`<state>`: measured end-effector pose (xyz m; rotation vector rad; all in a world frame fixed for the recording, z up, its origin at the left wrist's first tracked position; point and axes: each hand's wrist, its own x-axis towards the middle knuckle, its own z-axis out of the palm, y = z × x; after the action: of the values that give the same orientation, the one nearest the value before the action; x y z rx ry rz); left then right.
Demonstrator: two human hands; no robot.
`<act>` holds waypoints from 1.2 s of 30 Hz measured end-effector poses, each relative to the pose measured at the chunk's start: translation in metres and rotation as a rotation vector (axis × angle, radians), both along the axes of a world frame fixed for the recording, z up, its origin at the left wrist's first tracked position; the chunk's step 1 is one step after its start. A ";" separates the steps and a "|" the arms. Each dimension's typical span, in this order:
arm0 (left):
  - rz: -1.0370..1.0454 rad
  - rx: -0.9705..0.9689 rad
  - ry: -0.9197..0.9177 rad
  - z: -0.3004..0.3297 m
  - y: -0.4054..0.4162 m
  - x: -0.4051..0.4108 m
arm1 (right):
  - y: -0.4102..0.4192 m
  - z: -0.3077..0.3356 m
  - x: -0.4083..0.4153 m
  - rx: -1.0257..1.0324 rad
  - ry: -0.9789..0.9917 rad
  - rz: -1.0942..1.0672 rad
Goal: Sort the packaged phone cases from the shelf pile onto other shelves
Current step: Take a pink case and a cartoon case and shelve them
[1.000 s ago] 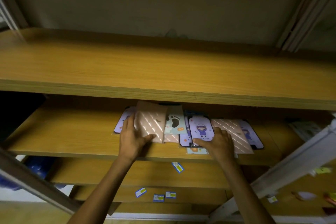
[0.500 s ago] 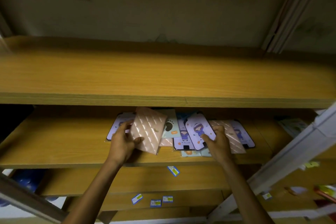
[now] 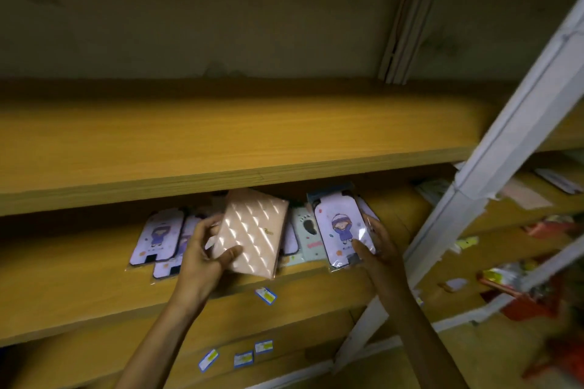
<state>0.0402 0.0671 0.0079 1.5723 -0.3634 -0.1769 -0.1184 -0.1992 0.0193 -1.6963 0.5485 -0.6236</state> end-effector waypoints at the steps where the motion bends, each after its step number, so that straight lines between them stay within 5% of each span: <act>1: -0.028 -0.008 -0.002 0.001 -0.009 -0.006 | -0.004 0.003 -0.012 0.002 -0.013 -0.008; 23: -0.494 -0.077 0.025 0.030 -0.214 -0.264 | -0.119 0.017 -0.365 0.029 -0.113 -0.413; 36: -0.583 -0.090 0.052 0.031 -0.383 -0.321 | -0.258 0.005 -0.426 0.114 -0.208 -0.515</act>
<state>-0.2806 -0.3160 0.0384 1.3358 -0.7733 -0.6400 -0.5446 -0.4575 0.0243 -1.3627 0.8618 -1.1017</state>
